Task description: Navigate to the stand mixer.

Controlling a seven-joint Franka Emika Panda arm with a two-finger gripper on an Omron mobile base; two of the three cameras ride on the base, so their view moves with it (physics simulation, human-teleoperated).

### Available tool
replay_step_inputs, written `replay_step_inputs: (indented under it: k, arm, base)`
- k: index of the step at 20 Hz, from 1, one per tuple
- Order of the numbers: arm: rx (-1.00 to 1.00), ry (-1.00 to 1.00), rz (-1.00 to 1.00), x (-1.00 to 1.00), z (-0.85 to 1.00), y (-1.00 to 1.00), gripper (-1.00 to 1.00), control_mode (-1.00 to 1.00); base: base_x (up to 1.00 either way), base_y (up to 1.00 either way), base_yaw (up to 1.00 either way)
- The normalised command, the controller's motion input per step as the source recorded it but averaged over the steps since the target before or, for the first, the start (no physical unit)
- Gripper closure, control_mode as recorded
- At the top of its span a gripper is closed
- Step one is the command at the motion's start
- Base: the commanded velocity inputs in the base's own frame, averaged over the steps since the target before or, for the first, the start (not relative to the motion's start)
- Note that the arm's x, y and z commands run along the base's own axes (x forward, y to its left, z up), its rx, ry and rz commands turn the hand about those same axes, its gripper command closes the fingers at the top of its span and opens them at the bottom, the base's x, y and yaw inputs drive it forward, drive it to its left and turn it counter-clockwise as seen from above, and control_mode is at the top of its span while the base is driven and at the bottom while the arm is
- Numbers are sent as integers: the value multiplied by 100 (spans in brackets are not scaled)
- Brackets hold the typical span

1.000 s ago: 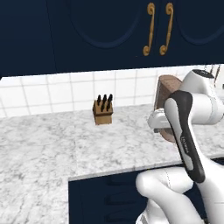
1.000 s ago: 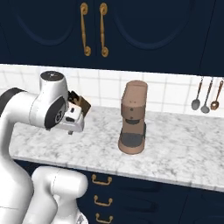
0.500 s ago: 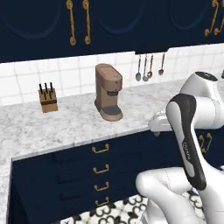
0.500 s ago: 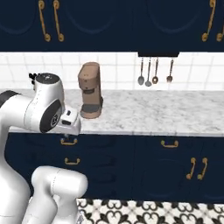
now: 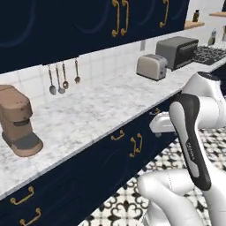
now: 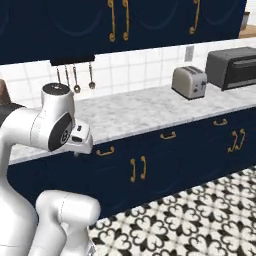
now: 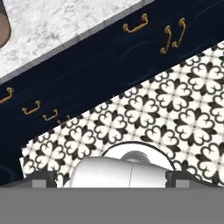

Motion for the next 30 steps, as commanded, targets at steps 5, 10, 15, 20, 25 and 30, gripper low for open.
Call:
replay_step_inputs:
  k: [5,10,15,20,25,30]
  arm:
    - [0,0,0,0,0,0,-100,100]
    - [0,0,0,0,0,0,-100,100]
    - [0,0,0,0,0,0,-100,100]
    - [0,0,0,0,0,0,-100,100]
    - [0,0,0,0,0,0,-100,100]
    - [0,0,0,0,0,0,-100,100]
  base:
    - [23,0,-91]
    - [16,9,-96]
    - [23,24,-96]
    - [20,20,-95]
    - [8,7,-96]
    - [25,29,-86]
